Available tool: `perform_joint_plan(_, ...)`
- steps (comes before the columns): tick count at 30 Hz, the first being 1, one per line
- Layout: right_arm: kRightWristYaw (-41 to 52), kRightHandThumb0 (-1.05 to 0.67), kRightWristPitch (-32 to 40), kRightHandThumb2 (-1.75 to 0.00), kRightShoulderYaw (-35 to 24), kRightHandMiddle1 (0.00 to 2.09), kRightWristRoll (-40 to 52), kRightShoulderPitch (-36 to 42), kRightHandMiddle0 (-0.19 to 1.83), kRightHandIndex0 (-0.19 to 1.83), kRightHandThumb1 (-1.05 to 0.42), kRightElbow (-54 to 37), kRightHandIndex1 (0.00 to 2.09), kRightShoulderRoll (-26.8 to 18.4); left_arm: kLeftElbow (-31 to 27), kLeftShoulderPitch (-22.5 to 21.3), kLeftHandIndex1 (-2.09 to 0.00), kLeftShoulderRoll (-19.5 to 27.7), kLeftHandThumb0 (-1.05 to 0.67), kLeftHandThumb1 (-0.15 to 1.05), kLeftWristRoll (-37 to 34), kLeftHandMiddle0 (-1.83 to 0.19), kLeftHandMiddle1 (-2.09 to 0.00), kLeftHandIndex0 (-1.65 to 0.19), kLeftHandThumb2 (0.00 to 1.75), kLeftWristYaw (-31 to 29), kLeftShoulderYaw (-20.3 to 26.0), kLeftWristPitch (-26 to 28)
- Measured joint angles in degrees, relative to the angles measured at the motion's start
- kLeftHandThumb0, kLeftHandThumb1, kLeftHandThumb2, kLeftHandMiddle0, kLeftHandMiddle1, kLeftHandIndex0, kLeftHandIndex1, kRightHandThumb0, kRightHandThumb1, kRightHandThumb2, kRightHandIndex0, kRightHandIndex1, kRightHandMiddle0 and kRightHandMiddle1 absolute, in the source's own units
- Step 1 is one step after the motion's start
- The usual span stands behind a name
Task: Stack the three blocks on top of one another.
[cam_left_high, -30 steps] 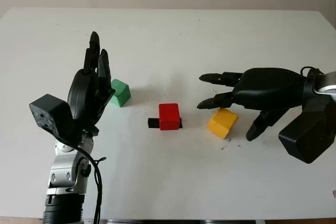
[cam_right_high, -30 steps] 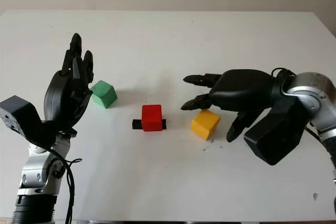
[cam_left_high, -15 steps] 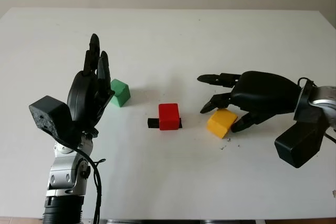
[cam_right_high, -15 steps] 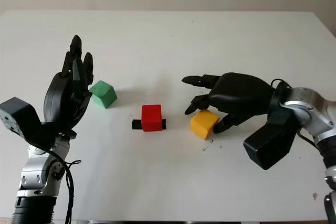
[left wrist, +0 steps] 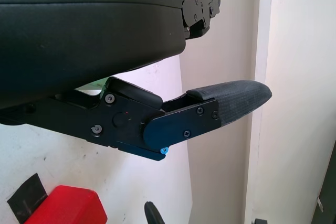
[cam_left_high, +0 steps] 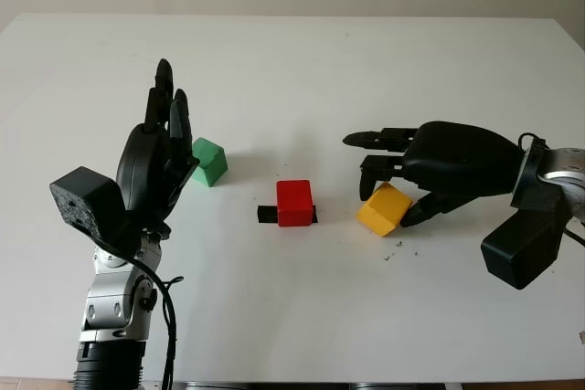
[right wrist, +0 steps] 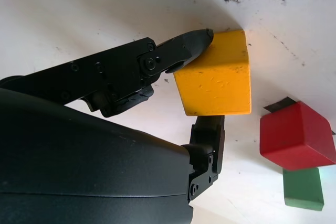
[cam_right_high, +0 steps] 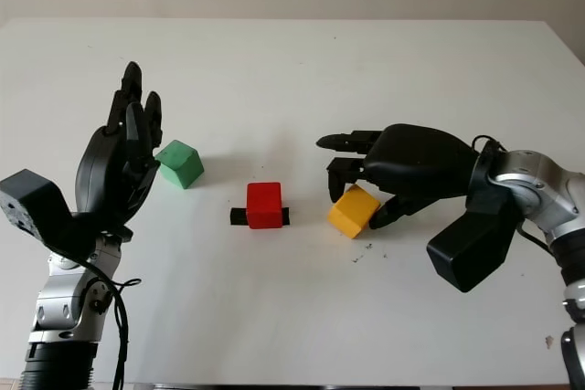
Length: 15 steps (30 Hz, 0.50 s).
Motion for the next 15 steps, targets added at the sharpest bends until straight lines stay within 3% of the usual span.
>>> perform_joint_plan(9, 6.07, -0.41, 3.06, -0.06, -0.01, 1.42, 7.32, -0.8, 0.3, 0.19, -1.01, 0.73, 0.06, 1.7, 0.0, 0.0, 0.0, 0.0, -0.75, 1.05, -0.05, 0.19, 0.0, 0.19, 0.71, 0.25, -0.01, 0.57)
perform_joint_plan(15, 7.47, -0.4, 5.68, -0.05, -0.28, 1.36, 9.08, -6.24, 0.26, 0.22, -1.01, 1.51, 0.07, 3.45, -0.02, 0.02, 0.0, 0.0, -0.75, 1.05, -0.05, 0.19, 0.0, 0.19, 0.71, 0.18, -0.05, 0.63)
